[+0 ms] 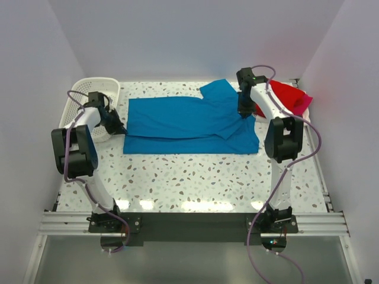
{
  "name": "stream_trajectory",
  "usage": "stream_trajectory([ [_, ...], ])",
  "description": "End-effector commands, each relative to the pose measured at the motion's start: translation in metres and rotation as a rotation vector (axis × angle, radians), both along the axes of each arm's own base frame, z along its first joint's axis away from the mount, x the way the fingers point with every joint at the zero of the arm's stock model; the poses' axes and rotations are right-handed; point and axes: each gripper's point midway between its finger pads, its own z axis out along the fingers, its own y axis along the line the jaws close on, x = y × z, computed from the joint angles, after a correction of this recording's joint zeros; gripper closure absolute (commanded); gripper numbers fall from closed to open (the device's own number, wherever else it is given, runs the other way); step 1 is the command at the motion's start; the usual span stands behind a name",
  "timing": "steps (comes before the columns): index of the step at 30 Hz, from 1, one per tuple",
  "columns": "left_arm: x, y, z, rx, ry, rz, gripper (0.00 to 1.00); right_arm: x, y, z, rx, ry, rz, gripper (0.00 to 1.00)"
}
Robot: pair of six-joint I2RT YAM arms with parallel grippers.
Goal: Fold and stack the t-shirts
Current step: Fold the tshirt
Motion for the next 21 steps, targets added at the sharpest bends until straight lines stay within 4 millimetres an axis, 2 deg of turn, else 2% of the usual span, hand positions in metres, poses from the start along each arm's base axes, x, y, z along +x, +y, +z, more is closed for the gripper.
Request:
stream_trajectory([
  [1, 0.020, 0.005, 0.006, -0.020, -0.049, -0.011, 1.00, -0.002, -0.012, 0.038, -0.023, -0.069, -0.008, 1.00],
  [4, 0.025, 0.009, 0.007, -0.005, -0.053, -0.010, 1.00, -0.002, -0.014, 0.045, -0.027, -0.088, -0.011, 1.00],
  [12, 0.027, 0.016, 0.002, 0.023, -0.037, 0.007, 1.00, -0.004, -0.019, 0.049, -0.033, -0.093, -0.020, 1.00],
  [21, 0.033, 0.017, -0.002, 0.020, -0.037, 0.006, 1.00, 0.000, -0.016, 0.041, -0.018, -0.080, -0.014, 1.00],
])
